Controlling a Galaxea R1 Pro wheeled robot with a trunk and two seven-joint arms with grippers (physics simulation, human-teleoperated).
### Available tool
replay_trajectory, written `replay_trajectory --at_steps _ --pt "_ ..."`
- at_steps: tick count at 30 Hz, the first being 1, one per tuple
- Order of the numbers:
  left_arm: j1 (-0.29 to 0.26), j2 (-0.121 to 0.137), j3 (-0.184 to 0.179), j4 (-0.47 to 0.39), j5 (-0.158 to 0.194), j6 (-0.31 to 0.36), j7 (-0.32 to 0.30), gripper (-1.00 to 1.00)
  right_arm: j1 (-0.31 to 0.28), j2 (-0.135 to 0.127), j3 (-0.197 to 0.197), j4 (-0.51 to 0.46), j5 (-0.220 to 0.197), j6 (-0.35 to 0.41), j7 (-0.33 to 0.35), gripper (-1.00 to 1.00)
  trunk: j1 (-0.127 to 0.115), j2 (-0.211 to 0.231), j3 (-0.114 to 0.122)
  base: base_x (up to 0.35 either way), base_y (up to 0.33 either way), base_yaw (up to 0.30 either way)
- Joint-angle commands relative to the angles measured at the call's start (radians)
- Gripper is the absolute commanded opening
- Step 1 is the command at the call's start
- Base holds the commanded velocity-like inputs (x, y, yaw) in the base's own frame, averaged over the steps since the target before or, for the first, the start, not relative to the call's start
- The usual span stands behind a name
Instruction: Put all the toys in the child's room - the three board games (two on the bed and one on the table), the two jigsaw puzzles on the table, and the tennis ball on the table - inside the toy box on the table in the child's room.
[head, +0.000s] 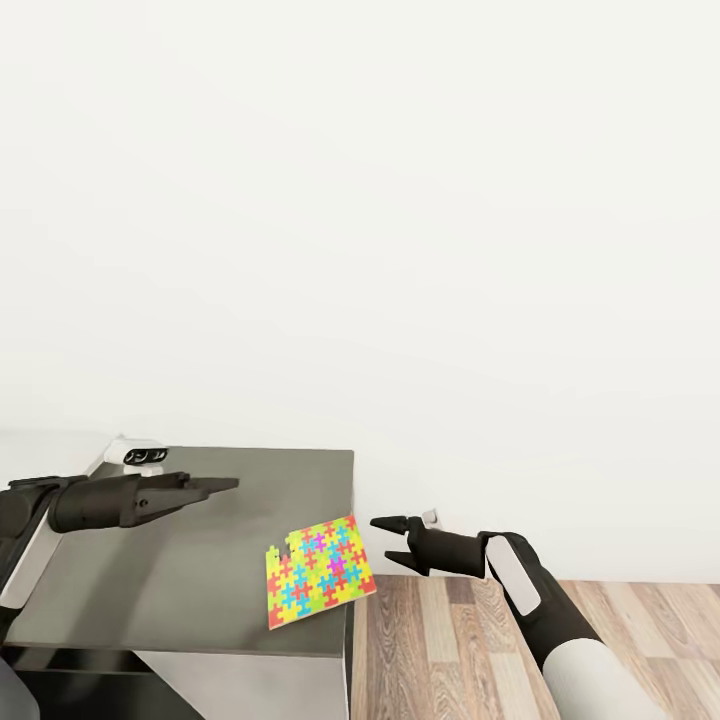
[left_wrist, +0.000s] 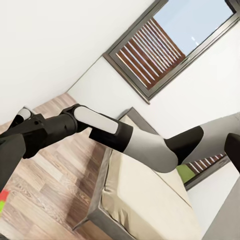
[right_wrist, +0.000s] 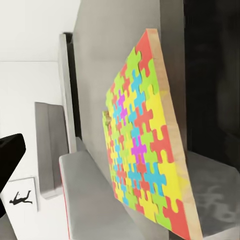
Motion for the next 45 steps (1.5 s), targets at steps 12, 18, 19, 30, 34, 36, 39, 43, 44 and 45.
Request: replay_trajectory --at_steps 12,18,19,30,34,36,39,43,44,45 --pt "-0.001 0.002 0.000 -0.003 0.000 0.011 -0.004 1.00 -0.001 0.001 0.000 0.001 0.007 0.003 0.007 1.00 0.046 -0.085 -0.039 0.000 0.000 0.000" --pt "-0.001 0.000 -0.002 -0.018 0.000 0.011 -0.004 1.00 -0.001 0.003 0.001 -0.001 0.007 0.006 0.007 1.00 0.065 -0.120 -0.054 0.000 0.000 0.000" --pt "-0.001 -0.002 -0.004 -0.021 0.001 0.011 -0.004 1.00 -0.001 0.003 0.001 -0.001 0.007 0.007 0.007 1.00 0.065 -0.120 -0.054 0.000 0.000 0.000" --pt "-0.066 -0.158 -0.047 -0.039 -0.009 0.011 -0.004 1.00 -0.001 0.001 0.026 -0.004 0.007 0.013 0.012 1.00 0.065 -0.120 -0.054 0.000 0.000 0.000" --pt "-0.074 -0.176 -0.052 -0.039 -0.011 0.011 -0.004 1.00 -0.002 0.002 0.028 -0.004 0.007 0.014 0.010 1.00 0.073 -0.134 -0.061 0.000 0.000 0.000" --pt "-0.076 -0.179 -0.054 -0.039 -0.012 0.011 -0.004 1.00 -0.002 0.003 0.028 -0.004 0.006 0.014 0.009 1.00 0.081 -0.148 -0.067 0.000 0.000 0.000" --pt "-0.077 -0.182 -0.056 -0.038 -0.012 0.011 -0.004 1.00 -0.002 0.003 0.028 -0.004 0.006 0.015 0.008 1.00 0.081 -0.148 -0.067 0.000 0.000 0.000" --pt "-0.077 -0.183 -0.057 -0.039 -0.012 0.011 -0.004 1.00 -0.002 0.004 0.028 -0.004 0.006 0.016 0.006 1.00 0.081 -0.148 -0.067 0.000 0.000 0.000" --pt "-0.077 -0.183 -0.057 -0.039 -0.012 0.011 -0.004 1.00 -0.002 0.004 0.028 -0.004 0.006 0.016 0.006 1.00 0.084 -0.155 -0.070 0.000 0.000 0.000" --pt "-0.077 -0.183 -0.057 -0.039 -0.012 0.011 -0.004 1.00 -0.002 0.004 0.028 -0.004 0.006 0.016 0.005 1.00 0.088 -0.162 -0.073 0.000 0.000 0.000"
